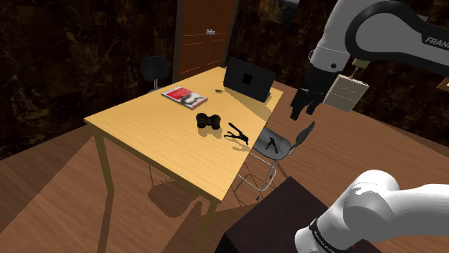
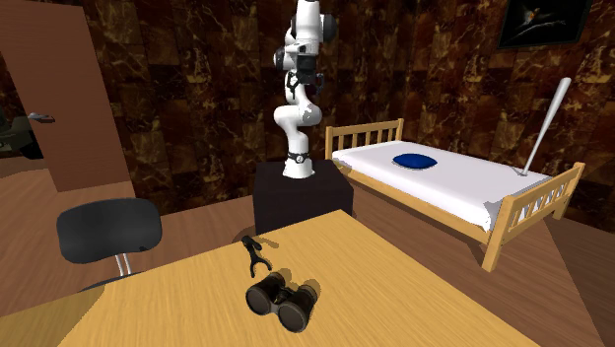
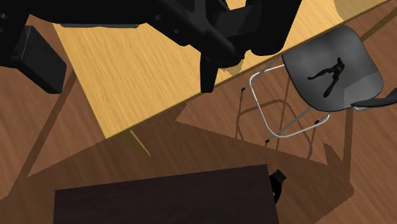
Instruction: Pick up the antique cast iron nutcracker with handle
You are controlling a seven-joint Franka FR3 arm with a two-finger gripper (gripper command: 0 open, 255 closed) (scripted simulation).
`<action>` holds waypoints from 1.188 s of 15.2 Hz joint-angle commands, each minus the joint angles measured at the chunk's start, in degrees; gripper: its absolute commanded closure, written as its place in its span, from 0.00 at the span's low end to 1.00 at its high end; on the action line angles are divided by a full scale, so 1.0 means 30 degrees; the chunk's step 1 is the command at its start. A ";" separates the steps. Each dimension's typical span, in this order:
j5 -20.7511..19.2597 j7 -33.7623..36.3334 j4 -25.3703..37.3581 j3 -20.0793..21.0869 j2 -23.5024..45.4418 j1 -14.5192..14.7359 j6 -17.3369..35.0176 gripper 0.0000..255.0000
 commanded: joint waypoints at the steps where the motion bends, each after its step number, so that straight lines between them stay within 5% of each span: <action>1: 0.0000 0.0000 0.0000 0.0000 0.0000 0.0000 0.0000 0.00; 9: -0.1518 -0.2846 -0.3006 -0.2056 0.1621 -0.0292 0.5680 0.00; 18: -0.2448 -0.6030 -0.4035 -0.4500 0.6119 -0.0428 1.2458 0.00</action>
